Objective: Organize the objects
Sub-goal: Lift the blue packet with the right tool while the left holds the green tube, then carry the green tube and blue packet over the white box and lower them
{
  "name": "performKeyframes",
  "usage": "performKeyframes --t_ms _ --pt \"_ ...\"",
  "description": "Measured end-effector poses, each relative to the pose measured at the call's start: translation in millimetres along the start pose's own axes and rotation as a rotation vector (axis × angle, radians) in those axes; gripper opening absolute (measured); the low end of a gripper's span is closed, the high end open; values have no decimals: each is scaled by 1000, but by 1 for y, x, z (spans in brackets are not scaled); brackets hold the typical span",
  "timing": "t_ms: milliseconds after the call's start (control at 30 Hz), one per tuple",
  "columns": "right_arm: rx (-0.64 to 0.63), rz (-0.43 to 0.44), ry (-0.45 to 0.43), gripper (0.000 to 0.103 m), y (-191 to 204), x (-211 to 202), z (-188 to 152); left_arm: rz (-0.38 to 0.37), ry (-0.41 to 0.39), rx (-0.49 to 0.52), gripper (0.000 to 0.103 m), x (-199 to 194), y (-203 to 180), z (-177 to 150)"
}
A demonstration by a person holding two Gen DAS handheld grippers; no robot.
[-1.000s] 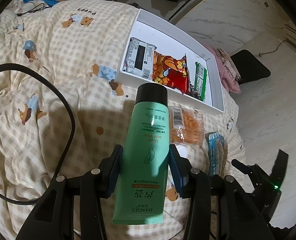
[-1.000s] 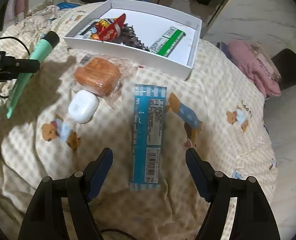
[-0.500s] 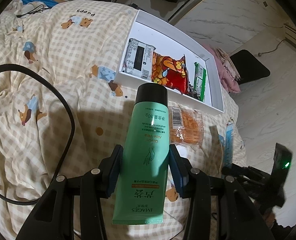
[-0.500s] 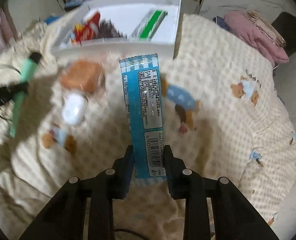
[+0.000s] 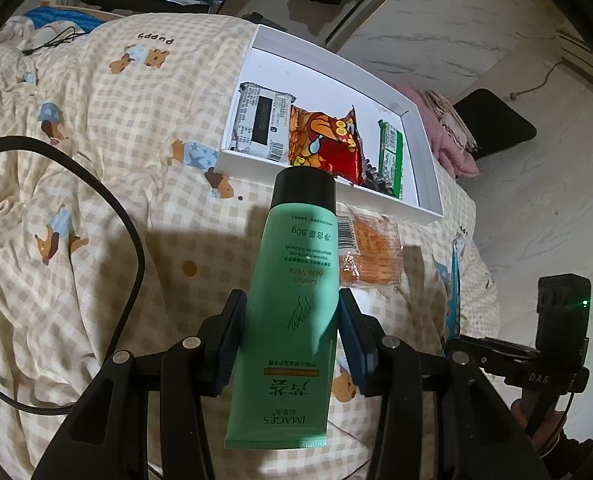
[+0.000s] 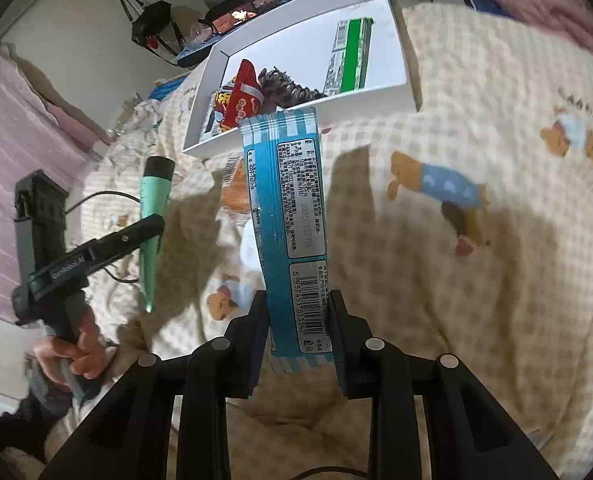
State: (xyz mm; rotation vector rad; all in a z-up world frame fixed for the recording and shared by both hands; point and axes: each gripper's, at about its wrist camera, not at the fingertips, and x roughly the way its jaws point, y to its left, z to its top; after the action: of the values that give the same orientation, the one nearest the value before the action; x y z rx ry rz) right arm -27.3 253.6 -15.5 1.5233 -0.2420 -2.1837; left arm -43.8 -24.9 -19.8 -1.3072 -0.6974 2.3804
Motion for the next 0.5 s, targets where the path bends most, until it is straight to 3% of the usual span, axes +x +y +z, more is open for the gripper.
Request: performKeyframes --t_ms 167,500 --pt "-9 3 13 30 2 5 2 -9 33 -13 49 4 2 0" --pt "-100 110 -40 30 36 -2 18 -57 -10 -6 49 -14 -9 14"
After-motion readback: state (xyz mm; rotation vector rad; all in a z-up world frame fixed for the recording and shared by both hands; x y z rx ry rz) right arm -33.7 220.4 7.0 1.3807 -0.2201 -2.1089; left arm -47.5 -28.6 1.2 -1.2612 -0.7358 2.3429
